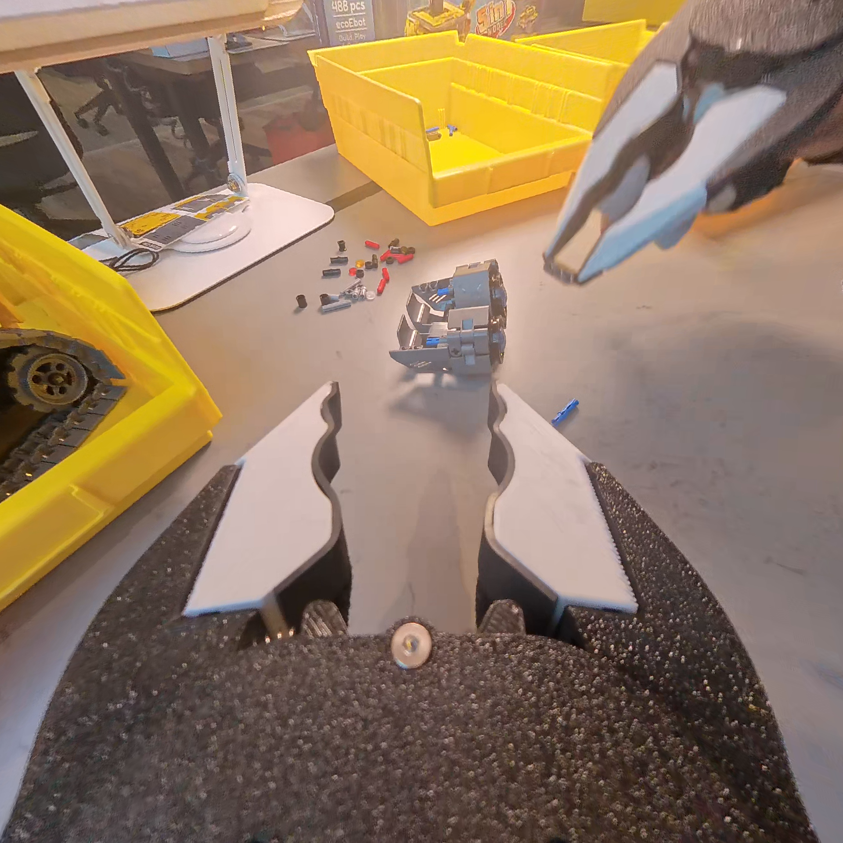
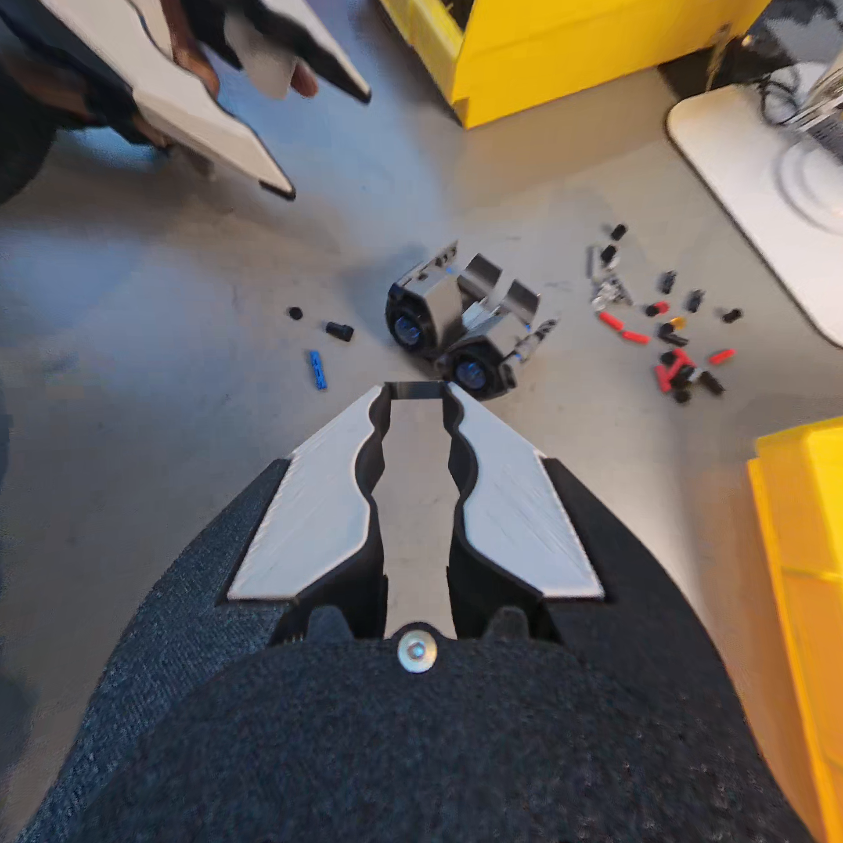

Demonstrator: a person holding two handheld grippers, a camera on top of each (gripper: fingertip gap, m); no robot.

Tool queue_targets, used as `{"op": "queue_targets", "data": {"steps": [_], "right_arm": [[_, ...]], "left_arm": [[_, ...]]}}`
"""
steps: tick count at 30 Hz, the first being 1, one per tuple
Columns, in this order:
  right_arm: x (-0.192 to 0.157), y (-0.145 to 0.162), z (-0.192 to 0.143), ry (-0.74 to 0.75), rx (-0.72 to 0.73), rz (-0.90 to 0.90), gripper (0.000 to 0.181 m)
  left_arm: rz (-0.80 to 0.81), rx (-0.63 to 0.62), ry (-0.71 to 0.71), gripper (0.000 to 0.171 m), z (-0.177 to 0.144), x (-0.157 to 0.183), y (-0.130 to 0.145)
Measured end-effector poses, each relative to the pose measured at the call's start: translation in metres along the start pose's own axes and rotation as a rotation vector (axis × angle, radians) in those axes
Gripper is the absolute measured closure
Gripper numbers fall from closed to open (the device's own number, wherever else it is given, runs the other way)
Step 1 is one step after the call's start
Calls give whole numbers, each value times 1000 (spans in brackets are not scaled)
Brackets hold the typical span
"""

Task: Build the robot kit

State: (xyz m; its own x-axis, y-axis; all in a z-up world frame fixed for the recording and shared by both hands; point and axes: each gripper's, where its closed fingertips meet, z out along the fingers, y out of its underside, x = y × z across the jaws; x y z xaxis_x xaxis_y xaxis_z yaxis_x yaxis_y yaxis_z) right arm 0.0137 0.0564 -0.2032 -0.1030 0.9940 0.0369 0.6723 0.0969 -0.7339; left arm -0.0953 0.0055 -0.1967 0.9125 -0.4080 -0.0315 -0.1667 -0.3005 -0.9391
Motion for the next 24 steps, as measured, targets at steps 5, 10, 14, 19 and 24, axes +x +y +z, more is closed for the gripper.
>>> {"op": "queue_targets", "data": {"steps": [5, 10, 14, 19, 24], "right_arm": [[-24, 26, 29, -7, -51, -20, 160], [-27, 34, 36, -24, -91, -17, 160], [-26, 37, 39, -23, -99, -6, 159], [-25, 37, 39, -17, -79, 8, 158], [-19, 12, 24, -9, 62, 44, 155]], "left_arm": [[15, -6, -13, 107, 0, 0, 1], [27, -10, -14, 107, 1, 1, 1], [37, -15, -14, 107, 1, 2, 2], [32, -18, -14, 107, 2, 2, 3], [30, -18, -14, 107, 2, 1, 3]]}}
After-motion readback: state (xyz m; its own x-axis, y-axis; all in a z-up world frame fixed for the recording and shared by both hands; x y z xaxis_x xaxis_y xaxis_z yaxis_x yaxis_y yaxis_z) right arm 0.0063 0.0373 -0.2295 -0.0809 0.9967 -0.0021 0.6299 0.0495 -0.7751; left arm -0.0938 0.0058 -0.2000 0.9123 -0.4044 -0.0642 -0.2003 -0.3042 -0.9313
